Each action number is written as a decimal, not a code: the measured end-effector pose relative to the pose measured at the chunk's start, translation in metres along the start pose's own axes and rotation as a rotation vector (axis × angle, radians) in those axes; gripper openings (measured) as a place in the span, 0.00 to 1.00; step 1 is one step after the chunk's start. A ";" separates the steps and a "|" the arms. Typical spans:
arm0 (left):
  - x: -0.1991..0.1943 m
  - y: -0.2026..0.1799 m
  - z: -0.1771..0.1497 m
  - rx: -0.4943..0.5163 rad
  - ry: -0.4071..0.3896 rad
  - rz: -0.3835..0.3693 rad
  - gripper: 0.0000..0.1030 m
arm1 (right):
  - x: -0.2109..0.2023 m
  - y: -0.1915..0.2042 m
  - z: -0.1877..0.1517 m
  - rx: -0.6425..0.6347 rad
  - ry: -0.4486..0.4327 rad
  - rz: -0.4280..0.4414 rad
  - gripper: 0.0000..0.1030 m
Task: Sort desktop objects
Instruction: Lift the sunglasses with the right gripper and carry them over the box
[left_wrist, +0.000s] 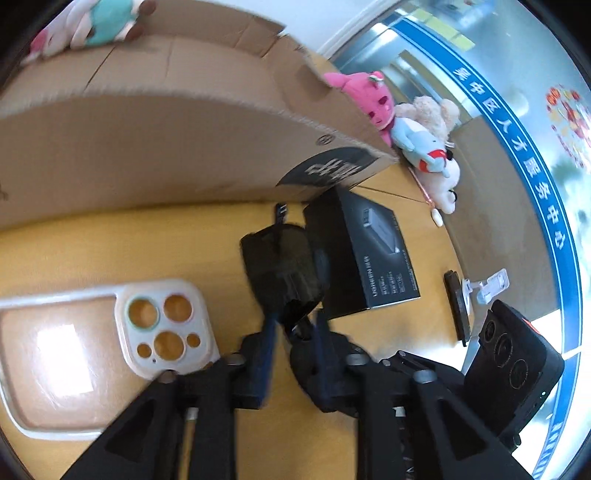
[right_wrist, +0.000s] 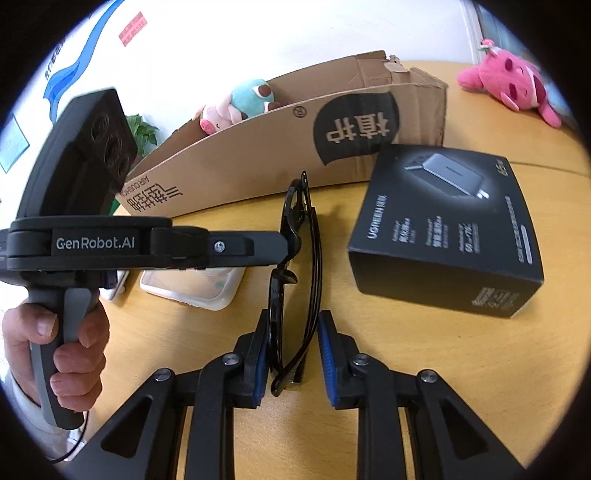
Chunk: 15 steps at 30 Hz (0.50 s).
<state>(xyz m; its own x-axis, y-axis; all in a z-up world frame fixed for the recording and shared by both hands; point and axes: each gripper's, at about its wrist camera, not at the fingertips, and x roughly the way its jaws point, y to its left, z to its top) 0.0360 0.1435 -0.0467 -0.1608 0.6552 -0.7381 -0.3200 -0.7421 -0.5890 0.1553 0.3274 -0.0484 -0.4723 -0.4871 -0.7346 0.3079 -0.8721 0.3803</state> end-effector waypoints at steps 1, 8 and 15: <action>-0.001 0.002 -0.001 -0.009 -0.002 0.010 0.40 | 0.000 -0.002 0.000 0.014 0.000 0.013 0.22; 0.006 0.005 0.002 -0.056 0.026 -0.072 0.55 | 0.000 -0.017 -0.005 0.130 -0.002 0.190 0.22; 0.009 -0.004 0.000 -0.018 0.018 -0.099 0.22 | -0.002 -0.002 -0.005 0.118 -0.008 0.243 0.22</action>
<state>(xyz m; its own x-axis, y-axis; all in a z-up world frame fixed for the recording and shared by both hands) 0.0354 0.1520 -0.0509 -0.1125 0.7227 -0.6820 -0.3166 -0.6766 -0.6648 0.1598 0.3306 -0.0508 -0.4027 -0.6826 -0.6098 0.3145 -0.7289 0.6082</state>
